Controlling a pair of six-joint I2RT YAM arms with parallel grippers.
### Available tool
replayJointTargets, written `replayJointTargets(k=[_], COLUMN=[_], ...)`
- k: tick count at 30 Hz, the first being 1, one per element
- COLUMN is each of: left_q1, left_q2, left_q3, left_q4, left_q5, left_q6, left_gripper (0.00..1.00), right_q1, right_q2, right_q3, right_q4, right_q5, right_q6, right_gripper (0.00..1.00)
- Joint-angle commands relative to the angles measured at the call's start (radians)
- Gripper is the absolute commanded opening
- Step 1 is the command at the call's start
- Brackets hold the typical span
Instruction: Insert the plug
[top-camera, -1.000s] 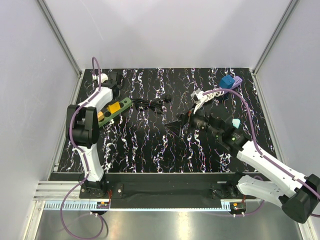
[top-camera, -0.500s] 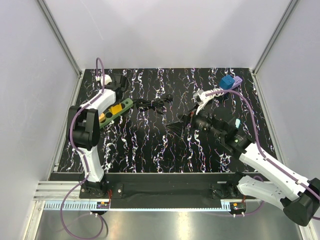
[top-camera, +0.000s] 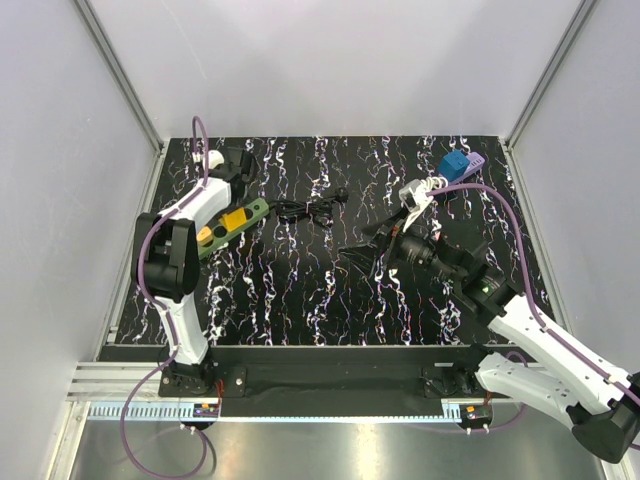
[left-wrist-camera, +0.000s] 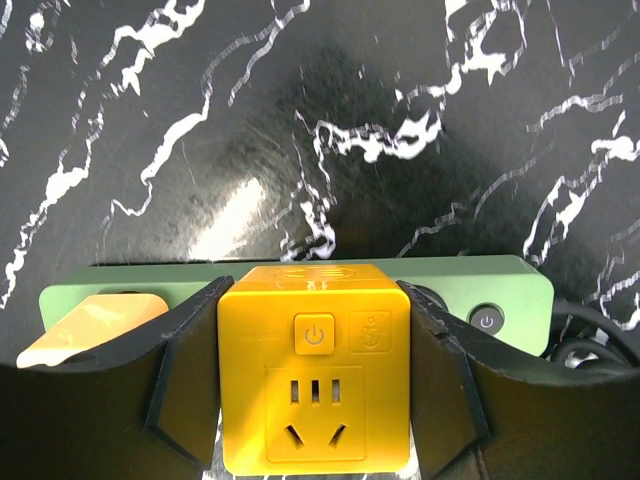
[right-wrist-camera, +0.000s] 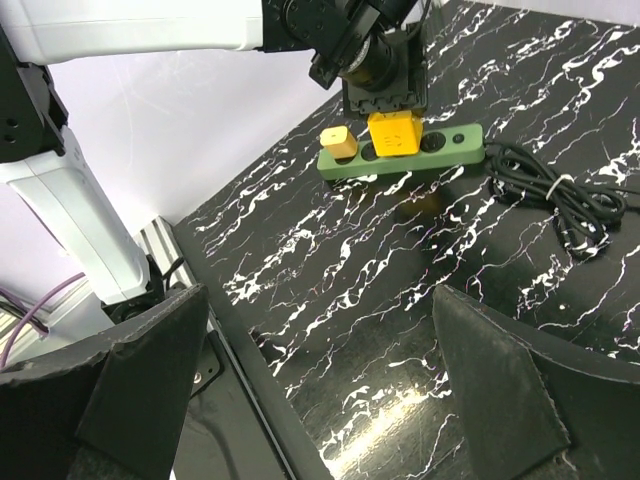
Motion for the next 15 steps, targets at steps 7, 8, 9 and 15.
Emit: replayJointTargets(k=[7, 8, 9, 15], left_q1=[-0.050, -0.050, -0.050, -0.050], left_q2=[-0.016, -0.020, -0.023, -0.027], left_q3=[0.039, 0.042, 0.046, 0.053], left_q4=[-0.269, -0.278, -0.279, -0.299], left_q5=[0.195, 0.195, 0.195, 0.184], left_q6=[0.042, 0.042, 0.044, 0.047], left_gripper=[0.69, 0.71, 0.74, 0.86], right_q1=[-0.001, -0.002, -0.002, -0.001], right_q2=[-0.025, -0.025, -0.027, -0.024], right_q3=[-0.007, -0.008, -0.008, -0.008], right_q4=[-0.028, -0.027, -0.028, -0.030], right_q5=[0.034, 0.036, 0.034, 0.033], right_q6=[-0.021, -0.021, -0.021, -0.018], right_gripper=[1.00, 1.00, 1.00, 1.00])
